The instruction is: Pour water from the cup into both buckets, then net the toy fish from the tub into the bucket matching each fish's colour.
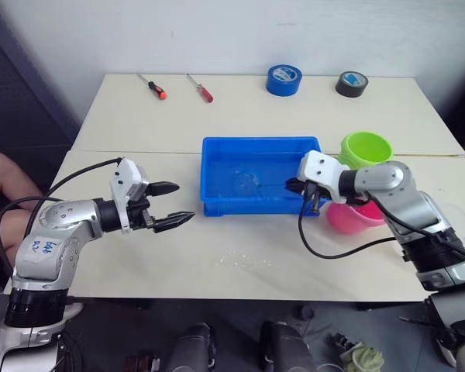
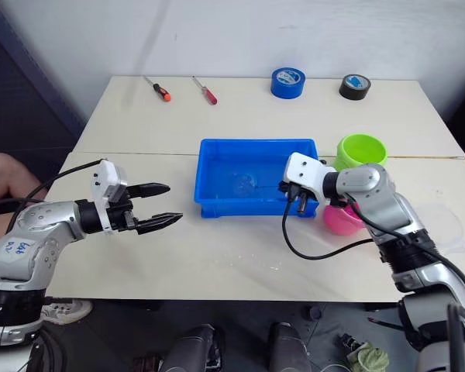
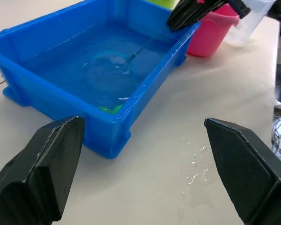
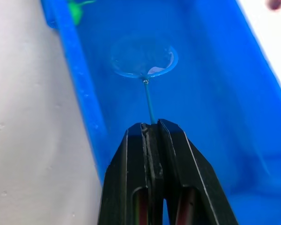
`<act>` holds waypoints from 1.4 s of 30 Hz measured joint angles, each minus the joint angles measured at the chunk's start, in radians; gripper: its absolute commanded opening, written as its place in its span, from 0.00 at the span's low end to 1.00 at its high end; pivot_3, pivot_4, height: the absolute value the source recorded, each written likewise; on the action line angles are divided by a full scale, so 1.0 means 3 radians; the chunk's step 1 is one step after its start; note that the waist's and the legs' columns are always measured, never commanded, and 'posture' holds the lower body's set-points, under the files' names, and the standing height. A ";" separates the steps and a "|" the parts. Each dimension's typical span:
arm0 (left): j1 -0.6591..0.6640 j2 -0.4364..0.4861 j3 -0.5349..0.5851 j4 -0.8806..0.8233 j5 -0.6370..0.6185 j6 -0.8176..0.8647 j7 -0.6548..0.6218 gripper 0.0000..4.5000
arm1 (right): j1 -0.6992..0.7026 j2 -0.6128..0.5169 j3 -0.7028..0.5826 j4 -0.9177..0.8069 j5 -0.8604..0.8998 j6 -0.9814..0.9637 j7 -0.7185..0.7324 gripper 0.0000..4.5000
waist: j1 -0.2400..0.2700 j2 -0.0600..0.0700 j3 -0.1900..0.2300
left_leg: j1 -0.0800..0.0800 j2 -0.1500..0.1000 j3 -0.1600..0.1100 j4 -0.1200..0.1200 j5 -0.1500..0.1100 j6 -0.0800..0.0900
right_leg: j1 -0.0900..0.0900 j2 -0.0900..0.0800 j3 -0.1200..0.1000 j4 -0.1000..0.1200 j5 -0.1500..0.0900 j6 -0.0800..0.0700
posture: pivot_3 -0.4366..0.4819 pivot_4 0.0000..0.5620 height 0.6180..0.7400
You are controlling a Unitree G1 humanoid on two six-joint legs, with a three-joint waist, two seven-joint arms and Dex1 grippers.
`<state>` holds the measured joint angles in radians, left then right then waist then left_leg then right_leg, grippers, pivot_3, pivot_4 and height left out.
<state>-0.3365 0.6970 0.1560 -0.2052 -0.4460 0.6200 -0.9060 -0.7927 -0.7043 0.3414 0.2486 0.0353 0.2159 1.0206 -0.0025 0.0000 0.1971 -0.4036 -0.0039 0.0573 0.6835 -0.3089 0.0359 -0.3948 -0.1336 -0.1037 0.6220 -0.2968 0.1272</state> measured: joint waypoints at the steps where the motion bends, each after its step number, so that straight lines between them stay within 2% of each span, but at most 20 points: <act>1: 0.0006 0.0011 0.0007 -0.0028 0.0000 0.0007 0.0020 0.99 | -0.0039 0.0054 0.0028 0.0080 -0.0032 -0.0055 0.0056 0.00 | 0.0000 0.0000 0.0000 | 0.0000 0.0000 0.0000 0.0000 0.0000 0.0000 | 0.0000 0.0000 0.0000 0.0000 0.0000 0.0000 | 0.48 0.27 1.00; 7: 0.0040 0.0038 0.0064 -0.0090 -0.0056 0.0009 0.0091 0.99 | -0.0186 0.0219 0.0017 0.0311 -0.0073 -0.0233 0.0336 0.00 | -0.0002 0.0000 0.0000 | 0.0001 0.0000 -0.0001 0.0000 -0.0001 -0.0001 | 0.0000 0.0000 0.0000 0.0000 0.0000 0.0000 | 0.48 0.27 1.00; 10: 0.0040 0.0039 0.0072 -0.0091 -0.0064 0.0006 0.0120 0.99 | -0.0199 0.0424 -0.0130 0.0326 0.0147 0.0051 0.0432 0.00 | -0.0004 0.0000 0.0000 | 0.0001 0.0001 -0.0001 0.0000 0.0000 -0.0002 | 0.0000 0.0001 0.0000 0.0002 0.0000 0.0000 | 0.48 0.27 1.00; 14: 0.0025 0.0039 0.0072 -0.0081 -0.0064 -0.0002 0.0142 0.99 | -0.0207 0.0466 -0.0305 0.0324 0.0349 0.0451 0.0448 0.00 | 0.0006 0.0000 0.0000 | 0.0000 0.0000 -0.0004 0.0000 0.0000 -0.0002 | 0.0000 -0.0001 0.0000 0.0002 0.0000 0.0000 | 0.48 0.27 1.00; 23: -0.0256 -0.0040 0.0036 0.0141 -0.0064 -0.0132 0.0134 0.99 | -0.0142 0.0453 -0.0739 0.0174 0.0620 0.1183 0.0217 0.00 | 0.0001 0.0000 0.0000 | 0.0000 0.0000 -0.0002 -0.0001 -0.0001 -0.0003 | -0.0002 0.0000 0.0000 0.0005 0.0000 0.0000 | 0.48 0.27 1.00; 29: -0.0516 -0.0189 -0.0091 0.0353 -0.0076 -0.0162 0.0078 0.99 | 0.0168 0.0294 -0.0980 -0.0233 0.0699 0.1372 0.0007 0.00 | 0.0020 0.0000 0.0000 | -0.0001 -0.0003 -0.0001 -0.0001 0.0000 -0.0003 | -0.0002 -0.0001 0.0000 0.0005 0.0000 0.0000 | 0.48 0.27 1.00; 35: -0.1134 -0.0622 -0.0326 0.0758 -0.0118 -0.0251 -0.0023 0.99 | 0.0643 0.0029 -0.1732 -0.1115 0.1104 0.1990 -0.0366 0.00 | 0.0090 0.0000 0.0000 | -0.0001 -0.0002 0.0004 0.0002 0.0000 -0.0002 | -0.0002 0.0000 0.0000 0.0005 0.0000 0.0001 | 0.48 0.27 1.00; 42: -0.1440 -0.0891 -0.0534 0.1156 -0.0067 -0.0464 -0.0184 0.99 | 0.1160 -0.0283 -0.2588 -0.1664 0.1316 0.2513 -0.0776 0.00 | 0.0099 0.0000 0.0000 | -0.0002 -0.0002 0.0016 0.0001 0.0001 0.0000 | -0.0001 0.0001 0.0001 0.0002 0.0000 0.0001 | 0.48 0.27 1.00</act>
<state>-0.7684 0.4297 -0.0040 0.1416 -0.4661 0.4809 -0.9611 -0.4447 -0.7893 -0.4351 -0.2506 0.4302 0.9698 0.7879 0.0271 -0.0001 0.1971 -0.4042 -0.0045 0.0620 0.6838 -0.3086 0.0358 -0.3953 -0.1334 -0.1033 0.6226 -0.2967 0.1274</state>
